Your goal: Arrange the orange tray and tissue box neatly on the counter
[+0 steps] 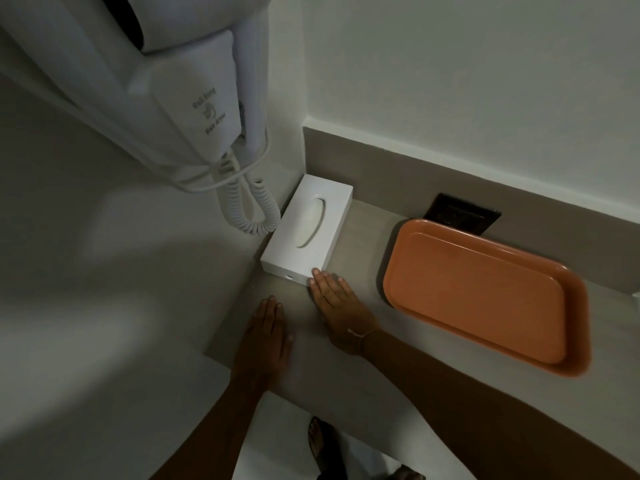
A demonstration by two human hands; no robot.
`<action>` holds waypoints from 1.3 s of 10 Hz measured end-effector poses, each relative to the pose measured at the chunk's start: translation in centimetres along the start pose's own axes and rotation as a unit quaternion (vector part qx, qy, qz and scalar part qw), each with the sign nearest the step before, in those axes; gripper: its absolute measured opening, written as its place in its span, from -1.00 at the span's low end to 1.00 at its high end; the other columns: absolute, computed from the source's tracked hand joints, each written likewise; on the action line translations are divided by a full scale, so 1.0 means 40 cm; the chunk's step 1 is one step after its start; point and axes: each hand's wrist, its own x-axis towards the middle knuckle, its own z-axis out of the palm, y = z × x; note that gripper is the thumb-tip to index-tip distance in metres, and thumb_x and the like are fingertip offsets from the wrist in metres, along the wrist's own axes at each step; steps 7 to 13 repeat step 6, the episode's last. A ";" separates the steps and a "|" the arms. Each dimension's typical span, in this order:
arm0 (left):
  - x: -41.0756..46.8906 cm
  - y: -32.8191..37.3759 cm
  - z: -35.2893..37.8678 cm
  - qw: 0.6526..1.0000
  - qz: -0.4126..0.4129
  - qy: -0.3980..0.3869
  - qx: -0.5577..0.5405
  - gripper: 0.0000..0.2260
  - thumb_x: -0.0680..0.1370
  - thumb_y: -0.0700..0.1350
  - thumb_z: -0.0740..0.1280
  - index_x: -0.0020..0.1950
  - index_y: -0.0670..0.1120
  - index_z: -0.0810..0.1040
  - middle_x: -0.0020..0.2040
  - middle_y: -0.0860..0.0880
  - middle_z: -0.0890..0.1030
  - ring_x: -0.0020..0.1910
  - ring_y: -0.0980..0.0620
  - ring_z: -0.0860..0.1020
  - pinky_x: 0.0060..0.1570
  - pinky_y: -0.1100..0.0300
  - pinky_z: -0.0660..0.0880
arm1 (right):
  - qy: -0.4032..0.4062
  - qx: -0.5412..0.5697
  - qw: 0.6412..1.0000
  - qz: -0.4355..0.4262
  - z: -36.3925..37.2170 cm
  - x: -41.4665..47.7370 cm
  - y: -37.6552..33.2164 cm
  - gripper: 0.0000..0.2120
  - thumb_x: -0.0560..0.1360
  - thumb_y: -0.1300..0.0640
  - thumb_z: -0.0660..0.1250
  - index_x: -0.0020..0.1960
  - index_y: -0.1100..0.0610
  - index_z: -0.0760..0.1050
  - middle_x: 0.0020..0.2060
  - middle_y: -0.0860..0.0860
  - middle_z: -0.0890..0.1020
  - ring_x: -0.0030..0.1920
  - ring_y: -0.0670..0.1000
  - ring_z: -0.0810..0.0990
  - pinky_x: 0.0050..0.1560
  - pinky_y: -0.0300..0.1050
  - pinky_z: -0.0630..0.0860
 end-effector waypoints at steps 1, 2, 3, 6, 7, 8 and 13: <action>0.004 -0.006 0.009 1.000 0.010 0.005 0.009 -0.46 0.56 0.02 0.10 0.40 -0.34 0.31 0.42 -0.35 0.36 0.44 -0.31 0.31 0.38 -0.21 0.35 | -0.016 0.015 1.000 -0.004 -0.012 0.034 0.014 -0.36 0.58 0.17 0.07 0.57 0.22 -0.15 0.57 0.16 -0.12 0.56 0.15 -0.17 0.52 0.04 -0.28; 0.002 -0.005 0.004 1.000 0.000 -0.011 0.017 -0.41 0.59 0.09 -0.06 0.44 -0.30 0.25 0.48 -0.32 0.28 0.49 -0.27 0.22 0.45 -0.17 0.26 | -0.027 0.004 1.000 -0.009 -0.024 0.051 0.014 -0.34 0.57 0.15 0.07 0.57 0.19 -0.16 0.58 0.14 -0.14 0.56 0.13 -0.20 0.45 -0.03 -0.41; 0.006 -0.012 0.013 1.000 0.003 -0.006 0.019 -0.41 0.59 0.11 -0.06 0.45 -0.28 0.24 0.50 -0.30 0.26 0.50 -0.25 0.20 0.46 -0.15 0.24 | -0.032 -0.002 0.999 -0.011 -0.019 0.055 0.019 -0.34 0.56 0.16 0.06 0.57 0.17 -0.17 0.58 0.12 -0.15 0.56 0.14 -0.21 0.46 0.00 -0.38; 0.015 0.017 -0.011 0.999 -0.023 -0.034 -0.014 -0.32 0.49 0.13 -0.15 0.50 -0.26 0.10 0.55 -0.28 0.11 0.55 -0.22 0.06 0.52 -0.06 0.01 | -0.017 0.146 0.989 0.020 -0.109 0.020 0.013 -0.39 0.60 0.19 0.07 0.58 0.06 -0.10 0.59 0.04 -0.02 0.57 0.05 -0.09 0.54 -0.05 -0.14; 0.015 0.017 -0.011 0.999 -0.023 -0.034 -0.014 -0.32 0.49 0.13 -0.15 0.50 -0.26 0.10 0.55 -0.28 0.11 0.55 -0.22 0.06 0.52 -0.06 0.01 | -0.017 0.146 0.989 0.020 -0.109 0.020 0.013 -0.39 0.60 0.19 0.07 0.58 0.06 -0.10 0.59 0.04 -0.02 0.57 0.05 -0.09 0.54 -0.05 -0.14; 0.015 0.017 -0.011 0.999 -0.023 -0.034 -0.014 -0.32 0.49 0.13 -0.15 0.50 -0.26 0.10 0.55 -0.28 0.11 0.55 -0.22 0.06 0.52 -0.06 0.01 | -0.017 0.146 0.989 0.020 -0.109 0.020 0.013 -0.39 0.60 0.19 0.07 0.58 0.06 -0.10 0.59 0.04 -0.02 0.57 0.05 -0.09 0.54 -0.05 -0.14; 0.015 0.017 -0.011 0.999 -0.023 -0.034 -0.014 -0.32 0.49 0.13 -0.15 0.50 -0.26 0.10 0.55 -0.28 0.11 0.55 -0.22 0.06 0.52 -0.06 0.01 | -0.017 0.146 0.989 0.020 -0.109 0.020 0.013 -0.39 0.60 0.19 0.07 0.58 0.06 -0.10 0.59 0.04 -0.02 0.57 0.05 -0.09 0.54 -0.05 -0.14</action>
